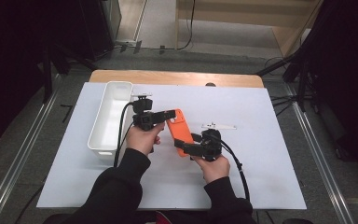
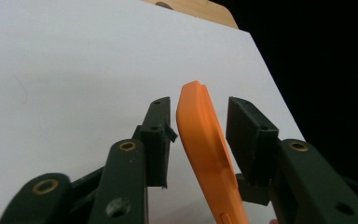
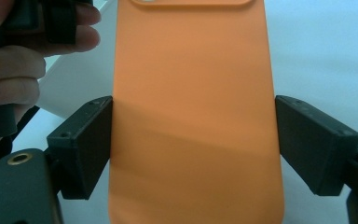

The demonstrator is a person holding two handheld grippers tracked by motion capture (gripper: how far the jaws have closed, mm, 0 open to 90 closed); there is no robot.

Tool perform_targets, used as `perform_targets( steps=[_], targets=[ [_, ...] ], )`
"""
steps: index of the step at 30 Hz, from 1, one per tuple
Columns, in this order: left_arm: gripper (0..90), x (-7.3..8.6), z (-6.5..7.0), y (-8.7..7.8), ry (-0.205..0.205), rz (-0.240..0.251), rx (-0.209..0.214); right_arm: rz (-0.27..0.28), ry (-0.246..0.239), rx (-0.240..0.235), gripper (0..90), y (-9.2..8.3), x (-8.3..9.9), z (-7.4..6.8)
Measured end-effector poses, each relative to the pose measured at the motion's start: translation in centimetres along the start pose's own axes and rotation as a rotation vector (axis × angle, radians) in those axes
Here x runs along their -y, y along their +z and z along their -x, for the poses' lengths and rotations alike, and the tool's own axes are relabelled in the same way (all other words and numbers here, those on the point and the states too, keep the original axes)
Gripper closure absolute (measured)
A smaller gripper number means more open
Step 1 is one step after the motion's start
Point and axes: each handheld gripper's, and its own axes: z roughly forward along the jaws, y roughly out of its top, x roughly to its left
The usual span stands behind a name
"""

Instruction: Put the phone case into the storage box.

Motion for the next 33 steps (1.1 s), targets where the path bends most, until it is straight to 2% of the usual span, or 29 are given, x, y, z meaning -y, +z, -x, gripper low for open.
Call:
perform_targets(
  steps=[2, 4, 9, 12, 19, 27, 30, 33],
  targets=[
    [64.0, 0.02, -0.1, 0.1, -0.008, -0.004, 0.01, 0.005, 0.001, 0.002, 14.9, -0.02, 0.01, -0.03],
    [68.2, 0.04, -0.35, 0.21, -0.041, 0.0, 0.026, 0.005, 0.002, 0.003, 14.8, 0.02, 0.01, -0.02],
    [70.0, 0.08, -0.29, 0.3, -0.038, -0.001, 0.027, 0.006, 0.005, 0.009, 14.8, 0.19, 0.18, -0.02],
    [70.9, 0.02, -0.27, 0.24, -0.056, -0.009, 0.03, 0.008, -0.001, 0.013, 14.8, 0.21, 0.2, -0.06],
    [73.1, 0.06, -0.16, 0.19, -0.049, -0.007, 0.029, 0.007, -0.011, 0.017, 14.8, 0.33, 0.32, -0.1],
    [75.5, 0.04, 0.05, 0.01, -0.058, 0.006, 0.055, 0.013, -0.03, 0.028, 14.7, 0.38, 0.33, -0.26],
    [76.0, 0.03, 0.05, -0.03, -0.041, 0.004, 0.055, 0.012, -0.042, 0.038, 14.6, 0.38, 0.33, -0.33],
    [76.5, 0.04, 0.12, -0.06, -0.042, 0.006, 0.067, 0.013, -0.047, 0.04, 14.6, 0.46, 0.38, -0.37]
  ],
)
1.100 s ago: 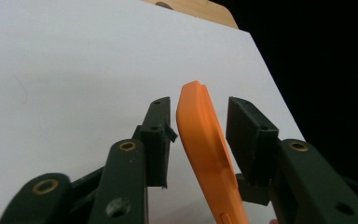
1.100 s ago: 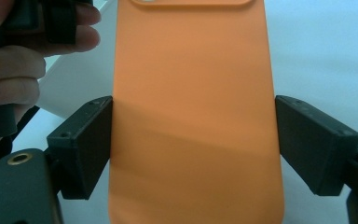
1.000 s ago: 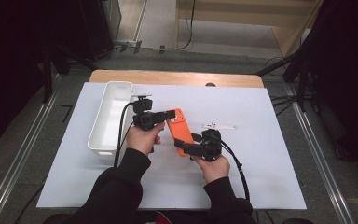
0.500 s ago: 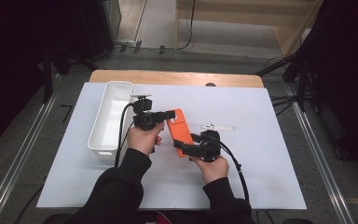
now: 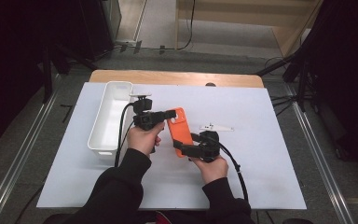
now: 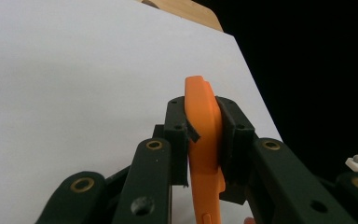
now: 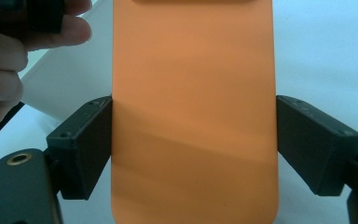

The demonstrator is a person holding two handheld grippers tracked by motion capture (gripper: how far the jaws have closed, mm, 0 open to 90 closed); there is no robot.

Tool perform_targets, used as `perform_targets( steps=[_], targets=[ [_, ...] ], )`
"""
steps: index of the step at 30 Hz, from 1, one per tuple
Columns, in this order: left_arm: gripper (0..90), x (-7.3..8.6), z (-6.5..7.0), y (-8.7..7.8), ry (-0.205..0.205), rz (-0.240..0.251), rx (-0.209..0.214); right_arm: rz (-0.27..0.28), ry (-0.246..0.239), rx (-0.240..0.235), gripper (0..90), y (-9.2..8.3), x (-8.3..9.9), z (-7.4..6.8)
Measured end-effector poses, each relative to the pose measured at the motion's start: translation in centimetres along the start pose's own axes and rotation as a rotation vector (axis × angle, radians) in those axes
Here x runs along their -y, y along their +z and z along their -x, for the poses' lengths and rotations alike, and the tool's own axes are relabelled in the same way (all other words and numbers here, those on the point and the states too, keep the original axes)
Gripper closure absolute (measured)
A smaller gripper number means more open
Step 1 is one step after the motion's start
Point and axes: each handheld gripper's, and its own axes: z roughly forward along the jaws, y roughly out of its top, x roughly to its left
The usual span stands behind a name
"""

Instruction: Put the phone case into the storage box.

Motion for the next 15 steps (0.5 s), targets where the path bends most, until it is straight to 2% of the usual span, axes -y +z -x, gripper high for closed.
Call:
perform_targets(
  steps=[15],
  targets=[
    [77.0, -0.15, 0.46, -0.2, 0.006, 0.001, 0.034, -0.008, -0.009, -0.002, 14.3, 0.04, -0.16, -0.09]
  ],
)
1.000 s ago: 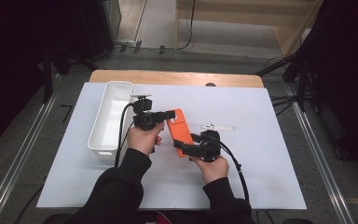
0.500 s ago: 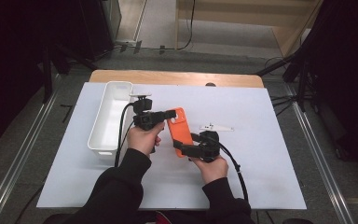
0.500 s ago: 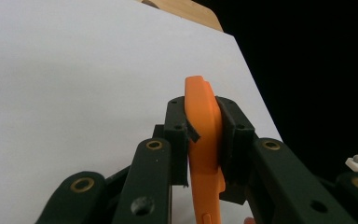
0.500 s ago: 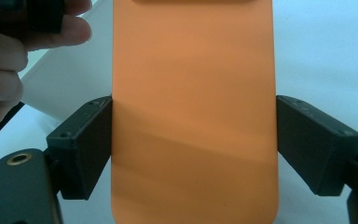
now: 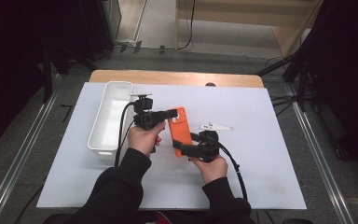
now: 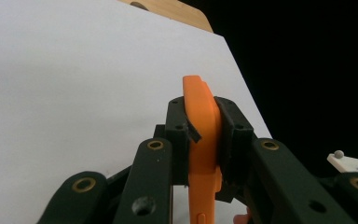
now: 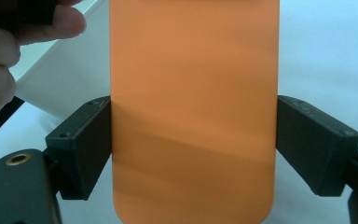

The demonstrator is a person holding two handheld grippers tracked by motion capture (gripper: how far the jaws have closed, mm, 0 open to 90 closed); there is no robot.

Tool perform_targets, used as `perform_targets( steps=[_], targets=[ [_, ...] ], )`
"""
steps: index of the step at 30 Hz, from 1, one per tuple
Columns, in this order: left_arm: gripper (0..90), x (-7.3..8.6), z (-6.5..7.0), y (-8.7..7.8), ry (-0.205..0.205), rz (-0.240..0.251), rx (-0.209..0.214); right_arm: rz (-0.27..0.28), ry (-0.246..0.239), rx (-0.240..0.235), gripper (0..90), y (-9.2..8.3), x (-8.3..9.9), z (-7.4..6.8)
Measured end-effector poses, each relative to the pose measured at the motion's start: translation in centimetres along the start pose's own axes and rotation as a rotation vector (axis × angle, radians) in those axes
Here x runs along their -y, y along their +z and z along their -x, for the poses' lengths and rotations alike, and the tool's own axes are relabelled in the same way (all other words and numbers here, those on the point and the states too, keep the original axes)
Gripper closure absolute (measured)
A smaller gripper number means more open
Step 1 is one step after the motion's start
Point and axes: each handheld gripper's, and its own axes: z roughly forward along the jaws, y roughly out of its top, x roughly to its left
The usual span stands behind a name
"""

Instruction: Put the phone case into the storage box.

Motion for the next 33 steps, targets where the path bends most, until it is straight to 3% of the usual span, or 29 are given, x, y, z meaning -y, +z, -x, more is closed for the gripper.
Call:
perform_targets(
  steps=[10, 19, 23, 31, 33],
  targets=[
    [77.2, 0.0, 0.2, 0.0, 0.01, -0.008, 0.011, -0.009, 0.001, -0.011, 14.2, 0.1, -0.1, 0.1],
    [77.3, 0.0, 0.6, -0.1, 0.027, 0.001, 0.015, -0.021, -0.007, 0.005, 13.7, 0.0, -0.3, 0.0],
    [77.4, -0.1, 0.7, -0.2, 0.03, 0.004, 0.019, -0.027, -0.009, 0.022, 9.6, 0.0, -0.4, -0.2],
    [77.4, -0.4, 0.9, -0.4, 0.071, 0.005, 0.02, -0.041, -0.012, 0.005, 9.6, -0.2, -0.7, -0.2],
    [77.4, -0.6, 1.2, -0.7, 0.097, 0.01, 0.015, -0.054, -0.017, -0.028, 9.7, -0.6, -1.1, -0.2]
  ],
)
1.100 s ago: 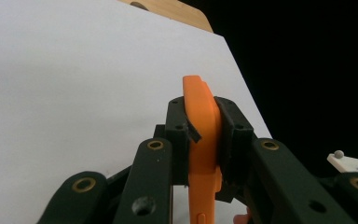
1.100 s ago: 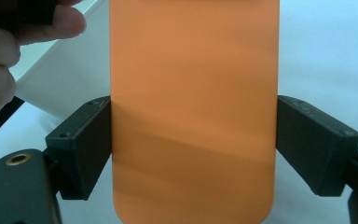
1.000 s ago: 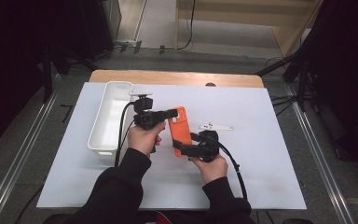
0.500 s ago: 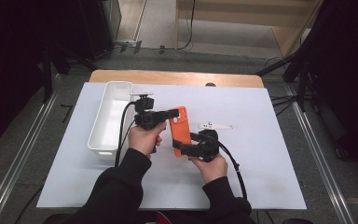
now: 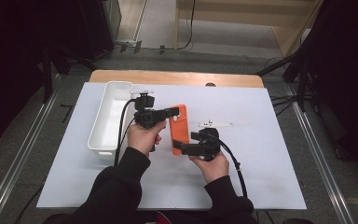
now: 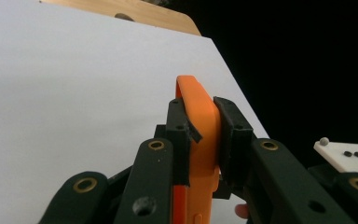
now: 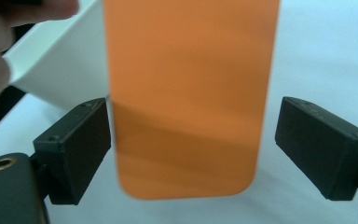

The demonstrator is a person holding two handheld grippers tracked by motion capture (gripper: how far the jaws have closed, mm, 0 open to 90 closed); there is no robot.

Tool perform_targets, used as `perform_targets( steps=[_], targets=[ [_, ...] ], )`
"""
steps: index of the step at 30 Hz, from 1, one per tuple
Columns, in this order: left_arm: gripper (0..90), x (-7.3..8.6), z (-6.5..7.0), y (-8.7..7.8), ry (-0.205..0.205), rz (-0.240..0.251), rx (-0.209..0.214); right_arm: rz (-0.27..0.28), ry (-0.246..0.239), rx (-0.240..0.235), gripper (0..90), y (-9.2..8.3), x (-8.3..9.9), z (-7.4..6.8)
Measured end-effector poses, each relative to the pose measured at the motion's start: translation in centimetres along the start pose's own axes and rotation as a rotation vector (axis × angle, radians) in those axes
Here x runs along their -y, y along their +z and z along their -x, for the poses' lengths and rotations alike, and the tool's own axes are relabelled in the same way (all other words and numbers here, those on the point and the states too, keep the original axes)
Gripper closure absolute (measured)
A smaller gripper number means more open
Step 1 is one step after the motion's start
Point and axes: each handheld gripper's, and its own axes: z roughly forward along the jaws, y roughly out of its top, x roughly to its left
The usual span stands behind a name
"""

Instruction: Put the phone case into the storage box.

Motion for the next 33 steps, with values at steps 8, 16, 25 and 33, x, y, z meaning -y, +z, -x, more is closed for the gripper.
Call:
perform_targets(
  steps=[8, 16, 25, 33],
  targets=[
    [77.3, -0.6, 0.4, -0.4, 0.078, -0.031, -0.003, -0.052, -0.035, -0.058, 10.1, -0.8, -1.0, 0.1],
    [77.3, -1.1, 0.5, -0.9, 0.163, -0.077, 0.041, -0.09, -0.101, -0.096, 12.4, -1.7, -2.0, 0.6],
    [77.3, -1.1, 0.6, -1.9, 0.227, -0.103, 0.07, -0.163, -0.206, -0.149, 12.6, -2.1, -2.8, 0.7],
    [77.2, -0.8, 0.7, -2.3, 0.296, -0.129, 0.116, -0.184, -0.274, -0.175, 12.7, -2.9, -3.3, 1.1]
  ],
)
